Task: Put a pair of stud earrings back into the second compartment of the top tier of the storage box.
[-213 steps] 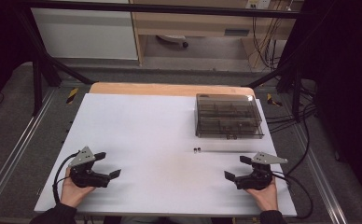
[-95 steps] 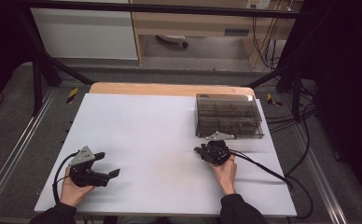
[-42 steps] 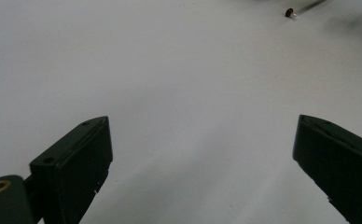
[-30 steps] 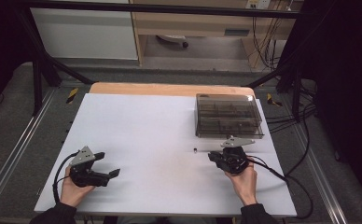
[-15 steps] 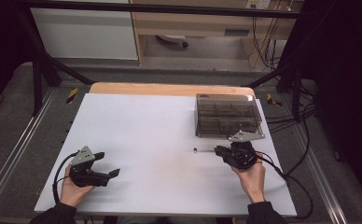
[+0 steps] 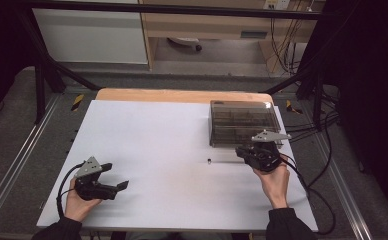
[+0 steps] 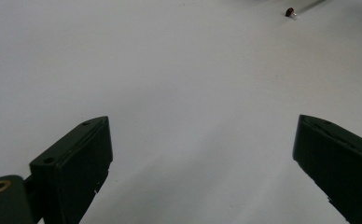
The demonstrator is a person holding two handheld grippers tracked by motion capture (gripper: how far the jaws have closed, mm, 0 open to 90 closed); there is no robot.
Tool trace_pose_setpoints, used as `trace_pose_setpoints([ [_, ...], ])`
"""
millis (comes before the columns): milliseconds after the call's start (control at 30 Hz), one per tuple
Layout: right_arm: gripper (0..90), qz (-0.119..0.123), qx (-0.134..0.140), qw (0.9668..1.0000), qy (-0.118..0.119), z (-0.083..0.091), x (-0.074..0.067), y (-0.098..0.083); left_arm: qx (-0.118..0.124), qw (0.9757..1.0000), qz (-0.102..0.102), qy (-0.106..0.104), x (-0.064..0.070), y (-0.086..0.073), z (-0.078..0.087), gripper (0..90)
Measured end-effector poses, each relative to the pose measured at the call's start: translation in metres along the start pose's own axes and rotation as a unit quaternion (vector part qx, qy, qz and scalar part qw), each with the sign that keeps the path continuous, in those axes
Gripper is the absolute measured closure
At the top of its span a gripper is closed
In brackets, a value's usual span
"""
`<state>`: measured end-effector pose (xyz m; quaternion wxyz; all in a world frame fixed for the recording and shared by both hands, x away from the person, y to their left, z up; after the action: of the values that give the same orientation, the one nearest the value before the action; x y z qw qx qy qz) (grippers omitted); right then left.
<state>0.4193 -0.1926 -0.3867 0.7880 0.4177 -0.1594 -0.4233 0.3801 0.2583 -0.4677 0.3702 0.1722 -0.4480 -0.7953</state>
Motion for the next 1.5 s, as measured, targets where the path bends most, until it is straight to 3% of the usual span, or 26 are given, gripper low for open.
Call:
trace_pose_setpoints([
  [600,82.0,-0.015,0.014,0.999,-0.039,-0.006,0.026,0.025,0.0,1.0,0.001,0.0,0.0,0.0,0.0,4.3],
  [900,82.1,-0.022,0.008,0.9981,-0.058,-0.016,0.04,0.032,0.0,1.0,0.0,0.0,0.0,0.0,0.0,4.3],
  [1500,81.7,-0.036,-0.02,0.9962,-0.076,-0.043,0.057,0.017,-0.002,1.0,0.0,0.001,0.0,-0.001,0.0,4.3],
])
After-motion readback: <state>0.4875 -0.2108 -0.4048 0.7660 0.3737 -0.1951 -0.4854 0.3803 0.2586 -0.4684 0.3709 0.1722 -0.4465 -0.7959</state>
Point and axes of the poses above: each handheld gripper's, and its own axes: z roughly backward along the jaws, y roughly out of its top, x roughly to its right, the point moved 5 cm from there along -z, roughly forward along the jaws, and after that the axes turned 3 degrees about y, right-handed, at the moved point
